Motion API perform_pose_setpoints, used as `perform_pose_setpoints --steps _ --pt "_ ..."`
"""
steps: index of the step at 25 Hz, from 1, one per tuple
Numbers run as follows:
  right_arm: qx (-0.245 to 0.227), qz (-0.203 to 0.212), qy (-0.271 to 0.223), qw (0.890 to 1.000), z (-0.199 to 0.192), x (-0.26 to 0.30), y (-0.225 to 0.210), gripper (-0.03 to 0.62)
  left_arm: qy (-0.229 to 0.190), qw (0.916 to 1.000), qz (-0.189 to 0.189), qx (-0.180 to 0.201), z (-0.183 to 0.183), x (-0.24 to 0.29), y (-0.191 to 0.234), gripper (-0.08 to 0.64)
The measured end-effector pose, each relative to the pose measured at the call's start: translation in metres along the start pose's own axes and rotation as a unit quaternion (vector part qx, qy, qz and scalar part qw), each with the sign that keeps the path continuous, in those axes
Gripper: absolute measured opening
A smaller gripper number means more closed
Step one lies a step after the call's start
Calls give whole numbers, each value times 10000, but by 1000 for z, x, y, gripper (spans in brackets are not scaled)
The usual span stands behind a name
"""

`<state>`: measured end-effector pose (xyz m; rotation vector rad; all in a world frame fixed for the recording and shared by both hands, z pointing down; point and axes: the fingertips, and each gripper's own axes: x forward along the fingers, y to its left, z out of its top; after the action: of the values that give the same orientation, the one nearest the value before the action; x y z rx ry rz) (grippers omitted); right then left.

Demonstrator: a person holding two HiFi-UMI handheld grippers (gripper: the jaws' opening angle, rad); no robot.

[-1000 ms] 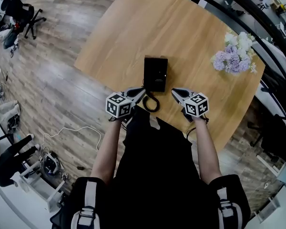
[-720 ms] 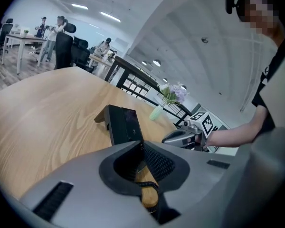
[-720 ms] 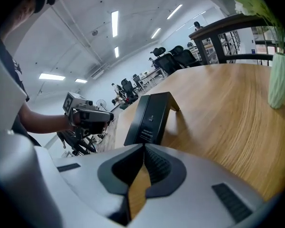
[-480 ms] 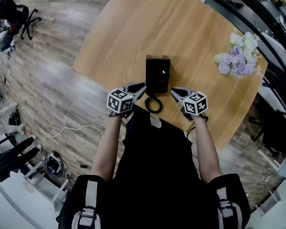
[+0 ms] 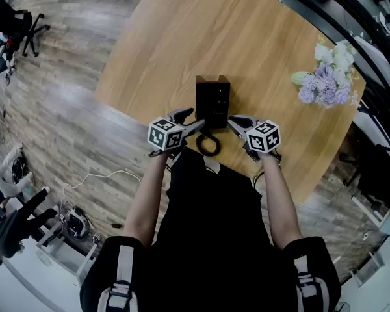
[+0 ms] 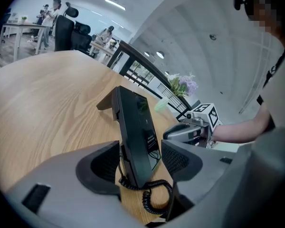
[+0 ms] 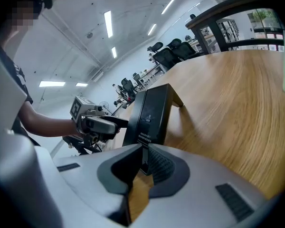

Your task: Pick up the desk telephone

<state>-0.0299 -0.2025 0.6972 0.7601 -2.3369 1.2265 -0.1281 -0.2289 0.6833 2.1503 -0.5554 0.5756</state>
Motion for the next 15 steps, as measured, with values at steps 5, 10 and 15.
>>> perform_pose_setpoints --steps 5,10,15 --pt "112 168 -164 9997 7 5 -4 37 147 9999 -45 2 -3 16 10 267" --pt "202 114 -125 9997 5 10 -10 156 269 9995 -144 12 -5 28 11 270" --pt "191 145 -37 9997 5 19 -12 167 423 9988 -242 103 -5 37 9 270"
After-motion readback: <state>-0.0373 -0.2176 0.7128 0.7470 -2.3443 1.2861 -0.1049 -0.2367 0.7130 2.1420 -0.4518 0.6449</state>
